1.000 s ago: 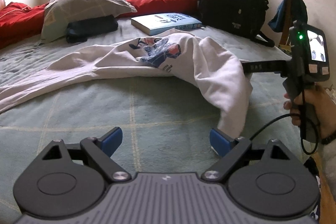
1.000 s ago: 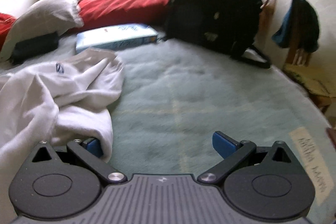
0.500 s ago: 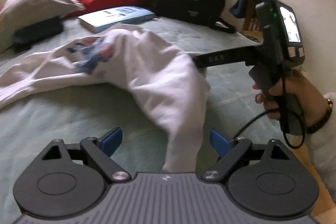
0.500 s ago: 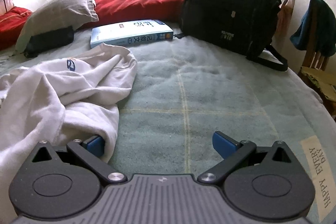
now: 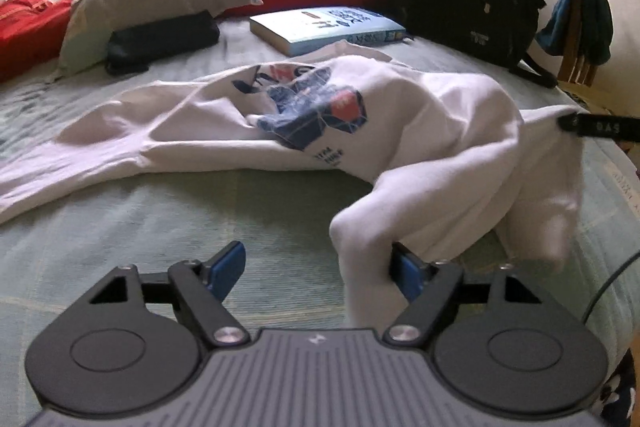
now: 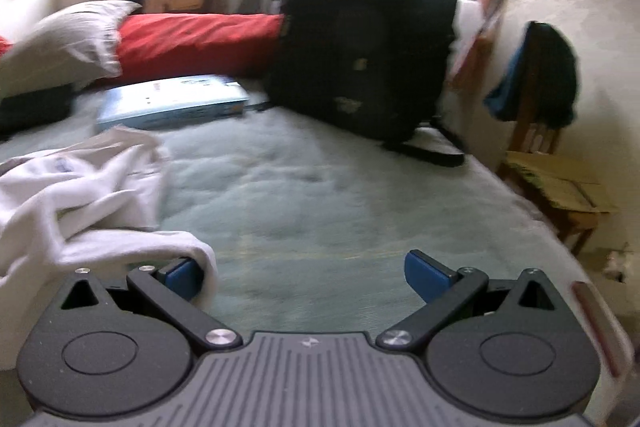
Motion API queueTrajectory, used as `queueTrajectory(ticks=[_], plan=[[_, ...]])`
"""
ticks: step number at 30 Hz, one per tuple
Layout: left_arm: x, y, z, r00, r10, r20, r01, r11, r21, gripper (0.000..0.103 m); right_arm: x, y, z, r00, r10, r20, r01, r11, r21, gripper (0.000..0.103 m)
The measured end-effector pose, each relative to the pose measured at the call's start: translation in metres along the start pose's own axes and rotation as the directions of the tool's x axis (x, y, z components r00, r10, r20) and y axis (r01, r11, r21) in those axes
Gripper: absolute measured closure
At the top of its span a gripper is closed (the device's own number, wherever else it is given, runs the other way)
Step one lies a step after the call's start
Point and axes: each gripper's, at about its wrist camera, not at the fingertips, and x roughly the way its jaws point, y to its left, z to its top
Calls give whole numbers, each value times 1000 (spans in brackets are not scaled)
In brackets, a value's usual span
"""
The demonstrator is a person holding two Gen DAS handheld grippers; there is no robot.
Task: Fold clothes
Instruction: 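Reach the right gripper toward the T-shirt body near the left gripper, then grasp the edge of the white T-shirt sleeve with the right gripper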
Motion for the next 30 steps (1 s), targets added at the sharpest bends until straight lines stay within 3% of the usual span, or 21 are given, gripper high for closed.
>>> queueTrajectory(ticks=[5, 9, 19, 30], plan=[[-17, -2, -5, 997, -73, 8, 73, 997, -6, 25, 5, -37, 5, 996, -93, -10, 93, 996, -2, 0], [-30, -12, -10, 992, -122, 21, 122, 993, 6, 25, 17, -58, 5, 993, -113, -47, 113, 994, 3, 0], [-51, -41, -22, 987, -161, 9, 160, 984, 80, 23, 59, -100, 15, 975, -201, -92, 198, 979, -36, 0], [-48, -60, -24, 985, -175, -12, 175, 976, 130, 23, 70, -147, 45, 943, -330, -44, 329, 944, -10, 0]])
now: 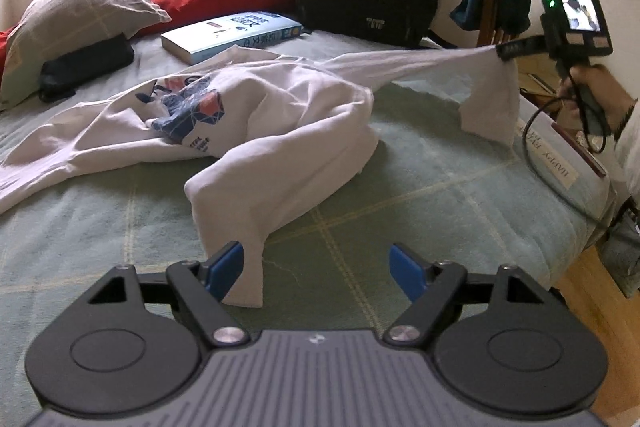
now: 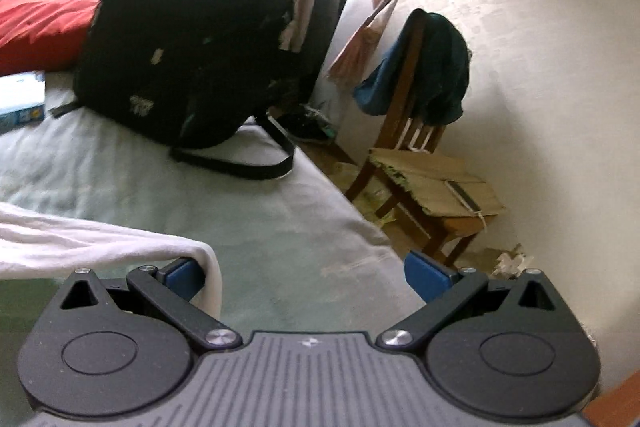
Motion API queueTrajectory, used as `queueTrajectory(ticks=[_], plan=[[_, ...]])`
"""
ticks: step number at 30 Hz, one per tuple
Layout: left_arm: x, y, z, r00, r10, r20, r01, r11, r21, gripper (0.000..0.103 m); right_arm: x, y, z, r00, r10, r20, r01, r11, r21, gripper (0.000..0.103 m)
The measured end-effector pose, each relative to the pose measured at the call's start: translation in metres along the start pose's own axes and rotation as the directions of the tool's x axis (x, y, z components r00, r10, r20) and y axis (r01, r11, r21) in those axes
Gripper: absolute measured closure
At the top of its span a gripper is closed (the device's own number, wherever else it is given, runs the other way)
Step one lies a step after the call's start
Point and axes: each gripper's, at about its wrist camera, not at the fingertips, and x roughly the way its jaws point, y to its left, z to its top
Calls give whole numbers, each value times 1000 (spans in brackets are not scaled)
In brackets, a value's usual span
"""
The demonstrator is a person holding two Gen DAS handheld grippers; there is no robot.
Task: Fold clothes
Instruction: 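Grasp the edge of the white T-shirt sleeve with the right gripper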
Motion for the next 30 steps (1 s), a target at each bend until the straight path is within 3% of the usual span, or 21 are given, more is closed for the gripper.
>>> queueTrajectory(ticks=[7, 12, 15, 19, 21, 23, 25, 28, 29, 30], plan=[[0, 0, -2, 1000, -1, -4, 1, 1000, -5, 23, 1, -14, 14, 994, -59, 88, 59, 998, 13, 0], [3, -3, -5, 1000, -7, -23, 7, 1000, 2, 23, 11, -5, -2, 998, 57, 9, -57, 998, -26, 0], [3, -4, -6, 1000, -13, -26, 13, 1000, 5, 23, 19, -5, -13, 983, 173, -53, -174, 985, -18, 0], [4, -4, -7, 999, -12, -32, 12, 1000, 5, 22, 18, -20, -19, 940, 332, -83, -325, 942, 88, 0], [6, -5, -8, 999, -14, -38, 14, 1000, 7, 21, 16, -32, -21, 905, 419, -72, -403, 900, 165, 0], [6, -7, -8, 999, -17, -40, 17, 1000, 11, 21, 17, -42, -23, 850, 522, -73, -491, 835, 246, 0], [7, -10, -8, 999, -22, -42, 23, 1000, 18, 20, 20, -46, -27, 774, 629, -76, -576, 749, 328, 0], [9, -14, -9, 999, -23, -47, 24, 999, 30, 20, 25, -38, -31, 684, 725, -82, -646, 654, 394, 0], [9, -15, -9, 999, -20, -50, 22, 999, 32, 20, 26, -34, -33, 677, 731, -86, -649, 648, 399, 0], [10, -16, -9, 998, -18, -53, 20, 999, 35, 20, 28, -30, -34, 684, 724, -92, -642, 657, 396, 0]])
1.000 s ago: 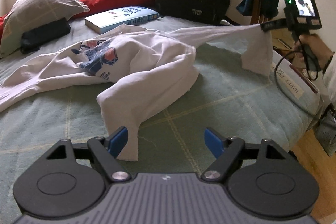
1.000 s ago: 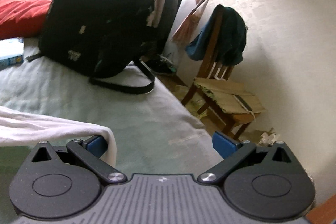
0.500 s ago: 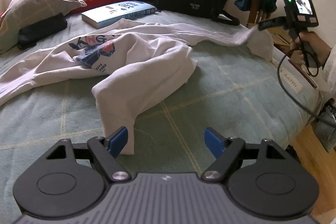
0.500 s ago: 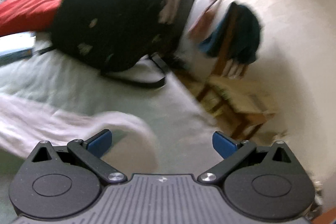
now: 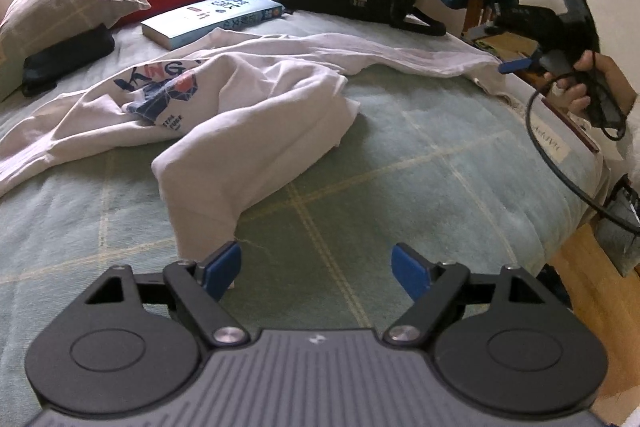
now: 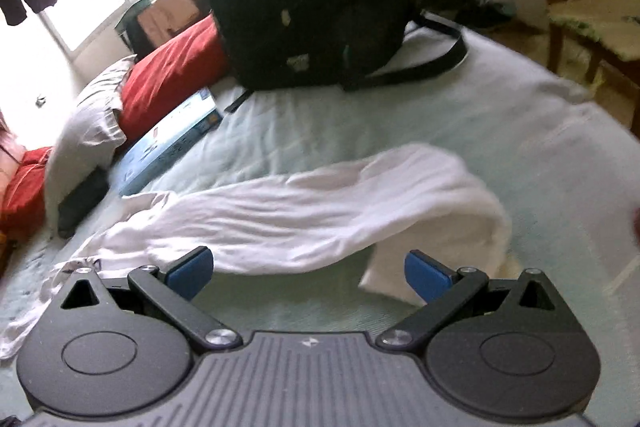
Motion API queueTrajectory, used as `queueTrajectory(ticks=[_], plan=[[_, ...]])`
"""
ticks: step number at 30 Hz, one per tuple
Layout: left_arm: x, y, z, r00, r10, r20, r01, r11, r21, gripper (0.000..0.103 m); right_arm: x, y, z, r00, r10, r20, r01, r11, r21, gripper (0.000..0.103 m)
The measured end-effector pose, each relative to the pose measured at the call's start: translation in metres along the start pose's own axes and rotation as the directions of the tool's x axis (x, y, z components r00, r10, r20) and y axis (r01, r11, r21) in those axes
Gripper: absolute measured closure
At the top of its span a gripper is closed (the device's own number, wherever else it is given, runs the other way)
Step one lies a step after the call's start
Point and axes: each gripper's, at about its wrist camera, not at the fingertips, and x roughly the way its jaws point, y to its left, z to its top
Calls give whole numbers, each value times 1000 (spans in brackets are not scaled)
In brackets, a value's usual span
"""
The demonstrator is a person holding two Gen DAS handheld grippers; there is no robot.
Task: Fold clothes
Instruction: 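Grasp the edge of the white T-shirt sleeve with the right gripper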
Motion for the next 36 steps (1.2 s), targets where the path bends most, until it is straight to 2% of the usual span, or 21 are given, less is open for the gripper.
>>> queueTrajectory(ticks=[4, 10, 12, 14, 18, 21, 22, 25, 27, 29, 32, 33, 35, 36], plan=[[2, -1, -1, 1000, 12, -9, -12, 1000, 3, 20, 8, -11, -1, 996, -82, 19, 82, 997, -4, 0], [9, -5, -1, 1000, 13, -27, -13, 1000, 13, 20, 2, -67, -13, 998, -61, 21, 57, 986, 154, 0], [12, -8, -2, 999, 10, -35, -9, 1000, 22, 20, 4, -85, -21, 999, -36, 32, 29, 977, 212, 0], [14, -11, -3, 999, 8, -44, -6, 999, 34, 20, 7, -101, -30, 998, 19, 57, -33, 964, 265, 0], [19, -13, -3, 998, 20, -58, -18, 999, 32, 20, 10, -110, -35, 992, 61, 108, -87, 963, 256, 0], [22, -15, -4, 998, 22, -66, -20, 999, 31, 20, 11, -108, -31, 991, 86, 106, -113, 953, 281, 0], [22, -15, -4, 997, 22, -69, -20, 999, 32, 20, 12, -107, -31, 988, 117, 101, -140, 954, 264, 0], [26, -18, -5, 996, 22, -81, -18, 999, 40, 20, 17, -107, -32, 985, 137, 104, -156, 965, 212, 0], [29, -19, -7, 996, 29, -89, -25, 999, 44, 20, 20, -111, -31, 984, 131, 123, -154, 968, 196, 6], [30, -19, -8, 995, 34, -94, -30, 999, 44, 20, 23, -115, -28, 985, 106, 137, -130, 974, 184, 19], [30, -18, -8, 995, 36, -94, -32, 999, 43, 20, 25, -115, -24, 989, 62, 135, -85, 981, 175, 32], [30, -18, -8, 995, 37, -94, -33, 999, 43, 20, 24, -111, -24, 991, 36, 128, -56, 986, 154, 36], [31, -18, -8, 995, 36, -94, -32, 999, 44, 20, 23, -99, -26, 993, -43, 106, 37, 997, 62, 54], [32, -19, -8, 995, 37, -95, -32, 998, 46, 20, 23, -92, -27, 992, -83, 99, 82, 997, 12, 57]])
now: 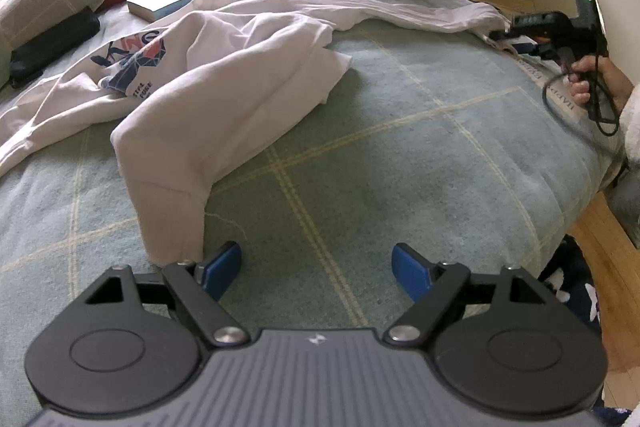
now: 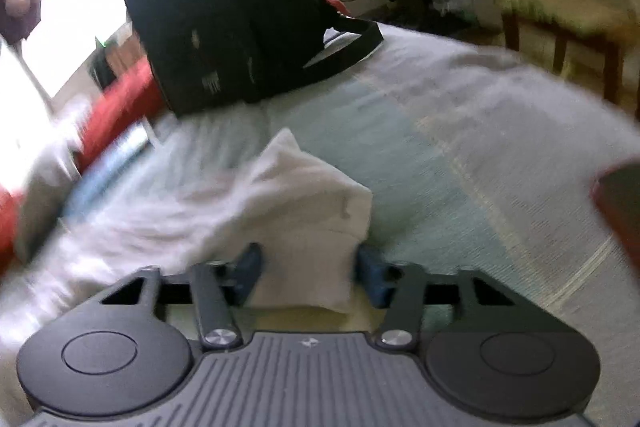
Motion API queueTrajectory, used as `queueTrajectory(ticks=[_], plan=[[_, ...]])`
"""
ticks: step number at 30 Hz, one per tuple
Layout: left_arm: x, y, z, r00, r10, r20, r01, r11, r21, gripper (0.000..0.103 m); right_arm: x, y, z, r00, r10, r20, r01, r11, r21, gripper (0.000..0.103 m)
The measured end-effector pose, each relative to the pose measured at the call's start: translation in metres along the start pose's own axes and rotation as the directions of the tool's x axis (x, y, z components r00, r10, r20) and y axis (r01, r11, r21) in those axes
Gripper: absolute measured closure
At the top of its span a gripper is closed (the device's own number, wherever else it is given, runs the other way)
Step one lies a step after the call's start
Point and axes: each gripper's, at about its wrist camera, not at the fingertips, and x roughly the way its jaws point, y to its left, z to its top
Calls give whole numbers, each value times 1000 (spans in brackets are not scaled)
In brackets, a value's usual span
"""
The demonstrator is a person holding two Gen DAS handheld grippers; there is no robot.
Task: Fold clothes
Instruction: 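Grasp the edge of the white T-shirt sleeve with the right gripper, then pull the held sleeve outward across the bed with the right gripper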
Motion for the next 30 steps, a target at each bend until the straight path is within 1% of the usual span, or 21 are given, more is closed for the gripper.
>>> queueTrajectory(ticks=[1, 2, 4, 5, 7, 8, 10, 11, 13, 14, 16, 18, 21, 22, 24, 25, 26, 27, 28, 29, 30], plan=[[0, -1, 0, 1000, 1, 0, -1, 1000, 3, 20, -1, 7, -1, 999, -34, -3, 34, 998, -48, 60], [1, -1, 0, 1000, 2, 0, -2, 1000, 7, 20, -2, 13, -1, 998, -69, -5, 68, 993, -93, 68], [0, -2, 0, 1000, 3, 1, -3, 1000, 11, 20, -3, 25, 0, 989, -147, 4, 145, 974, -176, 78], [0, -1, 0, 1000, 2, 2, -2, 1000, 10, 20, -3, 29, 2, 983, -183, 14, 182, 961, -208, 85], [0, 0, 0, 1000, 0, 3, 0, 1000, 6, 20, -2, 37, 7, 960, -276, 51, 279, 920, -275, 88], [0, 0, 0, 1000, 1, 3, -1, 1000, 3, 20, -1, 39, 10, 942, -329, 75, 335, 891, -306, 89], [1, 0, 0, 1000, 2, 4, -2, 1000, 2, 20, 1, 42, 16, 888, -439, 139, 458, 812, -360, 90], [1, 0, 0, 1000, 2, 4, -2, 1000, 2, 20, 2, 41, 20, 864, -474, 170, 502, 785, -363, 90], [1, 0, 0, 1000, 2, 4, -2, 1000, 2, 20, 0, 36, 28, 818, -529, 228, 576, 745, -338, 89], [1, 0, 0, 1000, 1, 5, -1, 1000, 2, 20, -1, 32, 32, 801, -547, 243, 599, 734, -321, 83], [0, 0, 1, 1000, -1, 5, 1, 1000, 1, 20, -4, 21, 39, 808, -547, 218, 589, 760, -274, 78], [0, 1, 1, 1000, -6, 7, 5, 1000, 0, 20, -9, 15, 39, 813, -544, 207, 582, 775, -246, 72], [0, 1, 1, 1000, -11, 8, 11, 1000, 1, 20, -17, 10, 37, 831, -530, 167, 555, 809, -196, 67], [0, 0, 2, 1000, -13, 9, 13, 1000, 2, 20, -20, 9, 37, 847, -512, 143, 531, 831, -166, 65], [0, 0, 2, 1000, -19, 10, 19, 1000, 5, 20, -29, 5, 37, 878, -466, 111, 476, 875, -90, 57], [-1, 0, 2, 1000, -20, 11, 20, 1000, 4, 20, -34, 2, 37, 897, -431, 92, 436, 900, -32, 52], [-1, 0, 2, 1000, -21, 12, 21, 1000, 5, 20, -37, -2, 37, 918, -391, 73, 390, 920, 26, 52], [-1, 0, 2, 1000, -22, 12, 22, 1000, 5, 20, -38, -6, 37, 943, -330, 49, 325, 942, 85, 52], [-1, 0, 2, 1000, -23, 11, 23, 1000, 5, 20, -39, -11, 36, 968, -250, 23, 244, 958, 153, 51], [0, 0, 2, 1000, -24, 11, 24, 1000, 5, 20, -38, -16, 35, 983, -183, 8, 177, 961, 210, 49], [0, 0, 2, 1000, -26, 11, 25, 1000, 6, 20, -36, -21, 34, 992, -127, 0, 122, 957, 264, 49]])
